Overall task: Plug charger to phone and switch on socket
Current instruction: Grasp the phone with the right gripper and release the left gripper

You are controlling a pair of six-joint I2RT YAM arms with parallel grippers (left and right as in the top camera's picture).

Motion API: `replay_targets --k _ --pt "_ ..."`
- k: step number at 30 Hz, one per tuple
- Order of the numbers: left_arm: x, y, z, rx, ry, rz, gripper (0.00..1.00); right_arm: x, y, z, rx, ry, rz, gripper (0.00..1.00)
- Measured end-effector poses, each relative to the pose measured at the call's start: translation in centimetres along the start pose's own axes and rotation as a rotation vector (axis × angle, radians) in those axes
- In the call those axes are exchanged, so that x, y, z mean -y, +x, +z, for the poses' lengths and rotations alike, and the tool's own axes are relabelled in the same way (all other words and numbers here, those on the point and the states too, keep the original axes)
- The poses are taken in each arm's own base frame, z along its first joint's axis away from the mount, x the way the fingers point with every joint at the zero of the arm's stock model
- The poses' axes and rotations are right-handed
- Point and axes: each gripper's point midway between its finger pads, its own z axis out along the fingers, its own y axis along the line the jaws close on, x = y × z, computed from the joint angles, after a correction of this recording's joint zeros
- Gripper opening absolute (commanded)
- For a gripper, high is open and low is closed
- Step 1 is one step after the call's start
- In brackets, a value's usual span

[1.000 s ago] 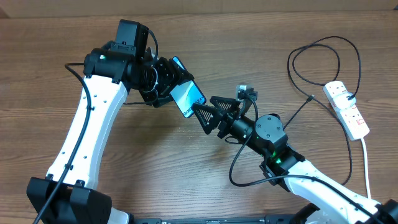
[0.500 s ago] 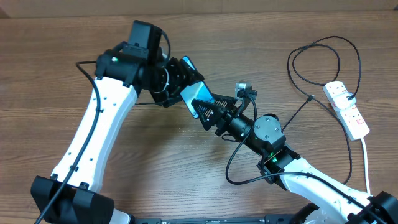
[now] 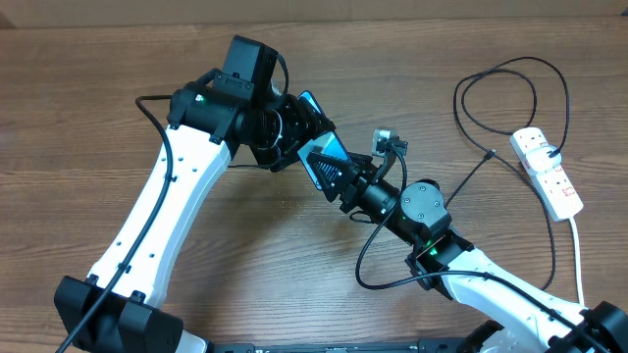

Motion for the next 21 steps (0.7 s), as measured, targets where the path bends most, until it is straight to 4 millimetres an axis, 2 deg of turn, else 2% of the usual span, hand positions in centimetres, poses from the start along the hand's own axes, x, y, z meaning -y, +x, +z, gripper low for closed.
replay_targets --k 4,13,18,21 --pt "-0.05 -0.01 0.10 0.010 -0.010 0.006 0.54 -0.02 -0.01 0.01 0.000 -0.001 0.014 0.43" --pt "0.14 0.27 0.42 0.025 -0.022 -0.018 0.54 0.02 -0.07 0.00 0.004 0.002 0.036 0.40" --pt "0.18 0.24 0.45 0.031 -0.023 -0.044 0.54 0.32 -0.18 0.02 0.012 0.014 0.046 0.27" --pt "0.17 0.23 0.45 0.031 -0.023 -0.063 0.54 0.57 -0.17 0.05 0.015 0.024 0.050 0.25"
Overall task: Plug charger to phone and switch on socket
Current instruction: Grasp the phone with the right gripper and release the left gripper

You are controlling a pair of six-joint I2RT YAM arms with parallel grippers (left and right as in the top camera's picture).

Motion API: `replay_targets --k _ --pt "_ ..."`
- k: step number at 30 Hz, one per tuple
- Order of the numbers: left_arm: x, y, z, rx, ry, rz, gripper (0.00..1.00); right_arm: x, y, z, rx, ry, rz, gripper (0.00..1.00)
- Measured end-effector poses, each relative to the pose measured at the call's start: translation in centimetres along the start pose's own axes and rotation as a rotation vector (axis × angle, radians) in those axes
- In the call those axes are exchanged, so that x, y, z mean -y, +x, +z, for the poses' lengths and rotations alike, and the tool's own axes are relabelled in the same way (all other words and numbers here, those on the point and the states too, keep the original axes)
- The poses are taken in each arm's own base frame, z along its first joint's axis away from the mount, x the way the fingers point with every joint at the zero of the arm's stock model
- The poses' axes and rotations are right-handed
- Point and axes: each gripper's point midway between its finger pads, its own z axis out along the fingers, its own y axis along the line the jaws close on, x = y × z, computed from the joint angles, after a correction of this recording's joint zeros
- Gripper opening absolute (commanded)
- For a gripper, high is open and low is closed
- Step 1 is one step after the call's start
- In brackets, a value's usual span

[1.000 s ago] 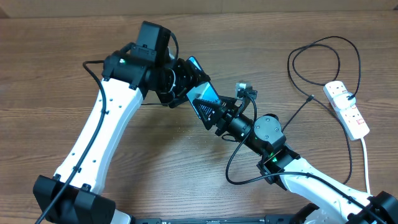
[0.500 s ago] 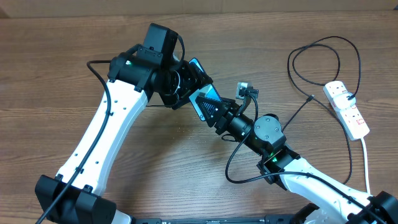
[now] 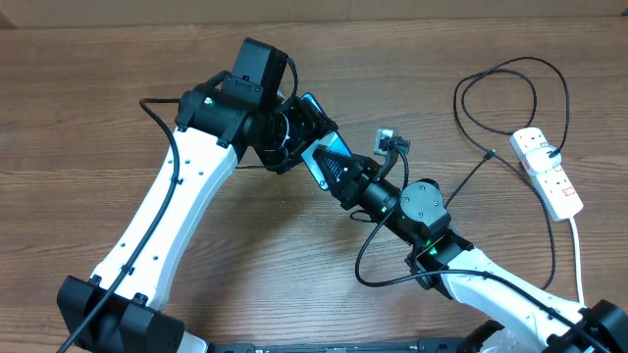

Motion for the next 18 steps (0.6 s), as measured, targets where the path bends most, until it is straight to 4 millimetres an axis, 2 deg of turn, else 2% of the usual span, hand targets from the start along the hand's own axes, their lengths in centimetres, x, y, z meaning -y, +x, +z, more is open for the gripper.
replay_targets --k 18 --pt "-0.03 0.01 0.29 0.038 -0.024 -0.004 0.56 0.97 0.07 0.08 0.005 0.037 0.014 0.11"
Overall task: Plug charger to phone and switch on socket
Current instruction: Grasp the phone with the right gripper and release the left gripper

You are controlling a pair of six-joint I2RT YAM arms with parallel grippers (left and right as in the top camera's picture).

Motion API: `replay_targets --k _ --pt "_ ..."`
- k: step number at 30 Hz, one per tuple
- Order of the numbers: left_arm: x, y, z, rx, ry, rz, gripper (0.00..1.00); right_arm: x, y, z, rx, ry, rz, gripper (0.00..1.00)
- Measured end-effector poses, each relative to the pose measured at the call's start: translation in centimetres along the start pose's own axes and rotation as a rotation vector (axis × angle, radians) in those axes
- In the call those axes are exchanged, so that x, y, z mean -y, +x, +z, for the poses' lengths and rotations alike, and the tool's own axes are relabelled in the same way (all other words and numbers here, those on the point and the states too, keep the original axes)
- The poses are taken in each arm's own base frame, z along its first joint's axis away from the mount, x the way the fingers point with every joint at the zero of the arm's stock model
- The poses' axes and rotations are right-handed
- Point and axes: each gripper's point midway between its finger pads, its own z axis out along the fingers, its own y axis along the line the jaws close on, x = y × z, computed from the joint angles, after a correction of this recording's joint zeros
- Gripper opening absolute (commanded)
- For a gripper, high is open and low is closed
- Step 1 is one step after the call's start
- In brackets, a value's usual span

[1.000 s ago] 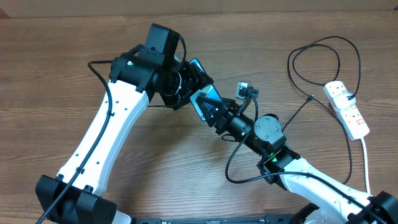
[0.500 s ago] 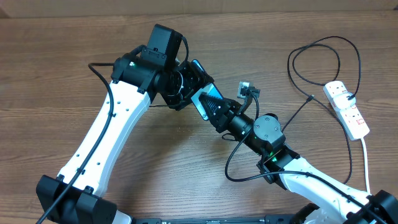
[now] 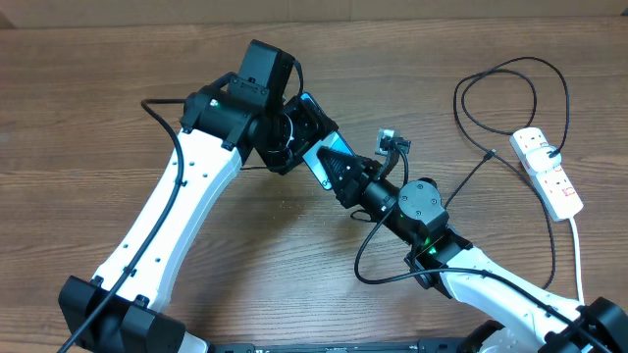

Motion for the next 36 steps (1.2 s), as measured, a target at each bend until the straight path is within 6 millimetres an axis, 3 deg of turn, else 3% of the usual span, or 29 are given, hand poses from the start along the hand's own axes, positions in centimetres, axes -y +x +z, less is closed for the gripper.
replay_targets --k 6,16,21,25,29,36 --pt "0.0 0.0 -0.1 0.005 0.000 0.002 0.58 0.3 0.0 0.0 0.000 0.009 0.023 0.04" --pt "-0.1 -0.1 -0.3 0.016 -0.004 0.016 0.75 0.4 0.2 0.0 -0.007 0.012 0.028 0.04" --pt "-0.5 -0.5 -0.4 0.029 -0.017 0.053 0.80 1.0 1.1 0.0 -0.049 0.037 0.049 0.04" --pt "-0.9 -1.8 -0.8 0.048 -0.015 0.086 0.88 2.4 3.2 -0.3 -0.134 0.100 0.152 0.04" --pt "-2.5 -3.4 -1.6 0.057 -0.041 0.098 0.94 2.7 4.5 -0.5 -0.190 0.116 0.265 0.04" --pt "-7.3 -5.8 -3.6 0.042 -0.134 0.061 0.99 1.1 6.5 -1.0 -0.317 0.087 0.551 0.04"
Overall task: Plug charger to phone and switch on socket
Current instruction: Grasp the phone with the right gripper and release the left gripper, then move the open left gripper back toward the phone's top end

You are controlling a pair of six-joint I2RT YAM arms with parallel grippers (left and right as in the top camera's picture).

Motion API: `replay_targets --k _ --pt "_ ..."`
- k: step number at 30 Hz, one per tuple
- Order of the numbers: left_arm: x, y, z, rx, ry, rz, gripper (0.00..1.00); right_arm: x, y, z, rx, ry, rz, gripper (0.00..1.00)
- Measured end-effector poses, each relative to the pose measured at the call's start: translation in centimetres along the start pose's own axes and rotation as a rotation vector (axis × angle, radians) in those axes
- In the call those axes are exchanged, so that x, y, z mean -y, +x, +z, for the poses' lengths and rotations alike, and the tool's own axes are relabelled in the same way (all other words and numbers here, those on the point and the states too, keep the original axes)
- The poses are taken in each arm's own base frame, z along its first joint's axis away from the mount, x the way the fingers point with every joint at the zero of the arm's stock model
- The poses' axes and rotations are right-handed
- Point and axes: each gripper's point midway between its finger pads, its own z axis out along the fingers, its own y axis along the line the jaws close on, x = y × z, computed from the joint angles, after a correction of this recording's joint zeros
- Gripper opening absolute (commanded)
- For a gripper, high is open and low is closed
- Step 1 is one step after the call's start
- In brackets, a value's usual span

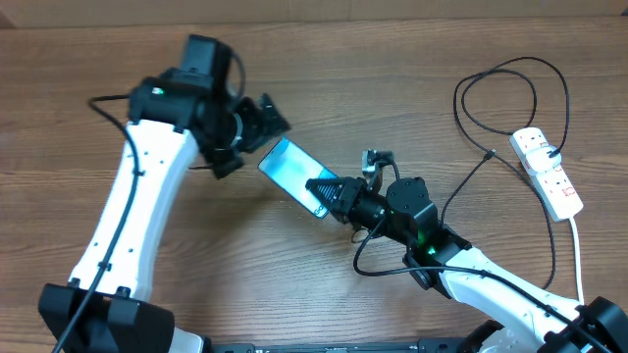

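The phone (291,174) lies flat on the table, screen up, slanting from upper left to lower right. My right gripper (322,188) sits at the phone's lower right end, its fingers drawn to a point there, seemingly shut on the charger plug, which is hidden. The black charger cable (474,169) runs from behind the right arm to the white socket strip (548,173) at the right edge. My left gripper (257,130) hovers just up and left of the phone, open and apart from it.
The cable makes a wide loop (510,74) at the back right above the strip. A white lead (579,257) runs from the strip toward the front edge. The left arm (137,196) spans the table's left side.
My left gripper has let go of the phone and moved left. The phone has gone from raised between the grippers to lying on the table, further left and down. The right gripper followed its end.
Through all three earlier moments my left gripper held the phone up near the table's middle while the right gripper pressed at its lower end, barely shifting. Now the phone rests on the table, the left gripper is off it, and the right gripper stays at its end.
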Motion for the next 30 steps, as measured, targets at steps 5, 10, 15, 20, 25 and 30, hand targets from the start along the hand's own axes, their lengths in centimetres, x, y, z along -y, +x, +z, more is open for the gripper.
replay_targets --k 5,10,15,20,25,30 --pt "-3.5 -1.9 -1.2 0.004 -0.037 -0.051 1.00 -0.4 2.4 -0.2 -0.141 -0.005 0.245 0.04" --pt "-6.8 -3.2 -2.5 0.004 -0.067 -0.127 1.00 -0.7 4.7 -0.7 -0.281 0.010 0.384 0.04" --pt "-8.7 -3.7 -3.2 0.000 -0.083 -0.174 0.98 -0.9 5.8 -1.0 -0.351 0.030 0.477 0.04" --pt "-8.9 -3.4 -3.3 -0.010 -0.088 -0.156 0.98 -1.0 6.2 -1.2 -0.374 0.066 0.649 0.04" --pt "-8.3 -2.8 -3.3 -0.045 -0.052 -0.151 1.00 -0.4 5.7 -1.0 -0.336 0.083 0.684 0.04" --pt "-7.1 -0.9 -3.4 -0.142 0.018 -0.149 1.00 1.5 3.8 -0.4 -0.190 0.123 0.723 0.04"
